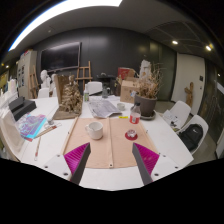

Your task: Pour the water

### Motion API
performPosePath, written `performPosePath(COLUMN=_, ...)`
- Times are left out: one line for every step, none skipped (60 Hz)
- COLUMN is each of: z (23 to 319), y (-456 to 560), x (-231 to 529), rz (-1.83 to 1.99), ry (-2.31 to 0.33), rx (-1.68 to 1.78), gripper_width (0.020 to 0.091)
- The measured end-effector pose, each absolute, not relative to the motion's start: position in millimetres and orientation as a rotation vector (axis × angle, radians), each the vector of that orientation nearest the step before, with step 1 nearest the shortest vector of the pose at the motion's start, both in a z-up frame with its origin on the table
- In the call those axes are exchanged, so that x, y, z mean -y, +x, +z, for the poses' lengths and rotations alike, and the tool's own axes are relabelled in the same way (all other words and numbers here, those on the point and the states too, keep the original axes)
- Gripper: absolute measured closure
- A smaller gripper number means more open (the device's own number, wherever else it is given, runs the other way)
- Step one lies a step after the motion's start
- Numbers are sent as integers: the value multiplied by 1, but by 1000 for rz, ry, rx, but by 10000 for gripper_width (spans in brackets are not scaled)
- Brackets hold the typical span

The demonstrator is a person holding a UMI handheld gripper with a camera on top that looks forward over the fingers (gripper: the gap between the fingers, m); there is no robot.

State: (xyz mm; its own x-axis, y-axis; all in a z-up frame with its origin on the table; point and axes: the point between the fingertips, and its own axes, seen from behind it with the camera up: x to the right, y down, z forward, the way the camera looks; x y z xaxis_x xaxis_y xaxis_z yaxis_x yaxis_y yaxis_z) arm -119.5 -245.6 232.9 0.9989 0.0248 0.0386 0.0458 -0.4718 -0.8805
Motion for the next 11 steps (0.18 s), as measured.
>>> performPosePath(z=234, y=-120, x=248, rz=-25, ry=-2064, rx=48, gripper_width=250)
performPosePath(z=235, y=-122, x=250, rz=-24, ry=-2064, rx=49, gripper_width=251)
performPosePath(z=235, y=-123, x=252, rz=-24, ry=-2064, rx=51, gripper_width=249)
performPosePath(z=236, y=-124, x=254, rz=-24, ry=-2062, rx=55, gripper_width=249)
performPosePath(z=237, y=-126, x=255, rz=-25, ry=-2061, rx=58, gripper_width=249)
performPosePath(z=238, y=-126, x=256, rz=-27, ry=-2060, rx=60, gripper_width=248)
performPosePath(z=238, y=-127, x=257, rz=-28, ry=-2060, rx=62, gripper_width=249)
performPosePath(z=238, y=-128, x=259, rz=-29, ry=-2062, rx=62, gripper_width=249)
performPosePath(z=238, y=-128, x=259, rz=-30, ry=-2064, rx=62, gripper_width=249)
performPosePath(z=238, y=-129, x=260, rz=-29, ry=-2068, rx=61, gripper_width=249)
performPosePath(z=238, y=-129, x=261, rz=-27, ry=-2071, rx=60, gripper_width=249)
